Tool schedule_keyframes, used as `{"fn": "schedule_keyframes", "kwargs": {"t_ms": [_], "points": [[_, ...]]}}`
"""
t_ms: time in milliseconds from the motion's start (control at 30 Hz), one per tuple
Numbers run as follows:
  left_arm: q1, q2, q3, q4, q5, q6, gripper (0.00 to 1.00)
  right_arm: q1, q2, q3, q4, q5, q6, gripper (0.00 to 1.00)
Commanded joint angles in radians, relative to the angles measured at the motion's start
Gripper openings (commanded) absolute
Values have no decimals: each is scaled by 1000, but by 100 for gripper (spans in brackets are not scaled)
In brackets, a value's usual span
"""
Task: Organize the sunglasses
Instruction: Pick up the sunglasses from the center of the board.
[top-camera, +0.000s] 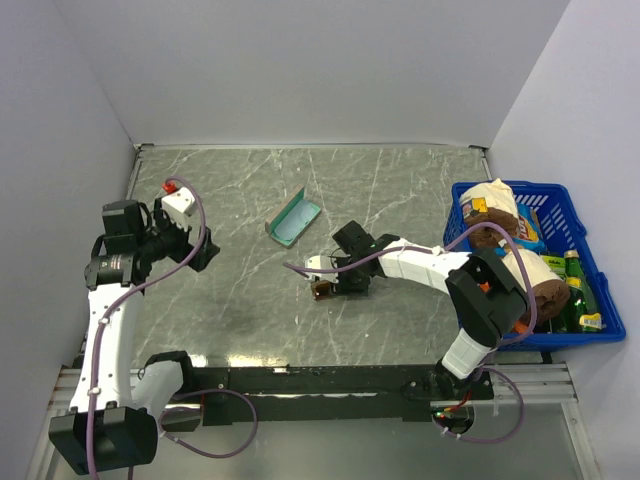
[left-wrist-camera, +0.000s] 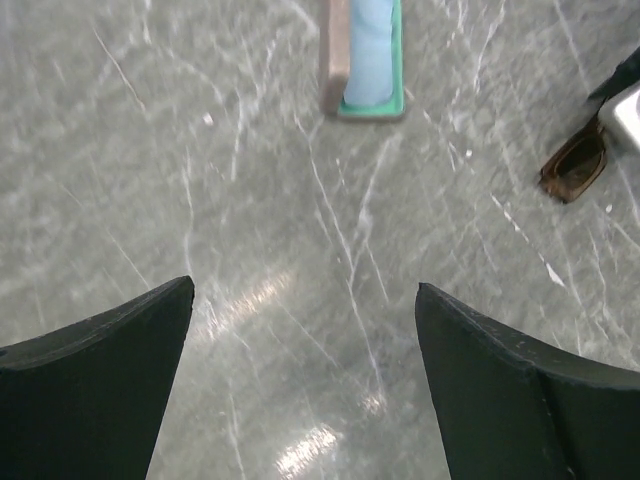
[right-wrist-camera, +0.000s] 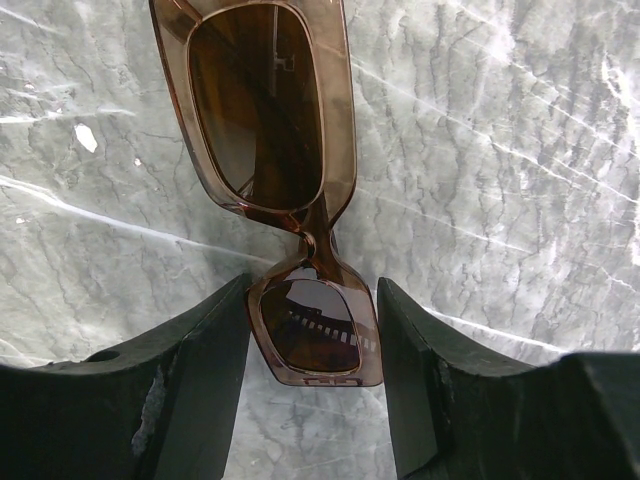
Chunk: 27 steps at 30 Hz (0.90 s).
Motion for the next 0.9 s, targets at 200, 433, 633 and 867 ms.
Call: {"fn": "schedule_keyframes", "kwargs": {"t_ms": [200,433,633,867], "points": [[6,-47,-105,-18,9,21,97,-4,-85,-7,58,15,16,13],[6,-49,-107,-32,22,41,96,-4,-98,-19,111,69,24,12],[5,-56,-105,-57,19,55,97,-4,-118,-34,182,168,-22,11],[6,-44,-108,-17,18,57,97,-16,-100,52,116,169,-32,11]]}}
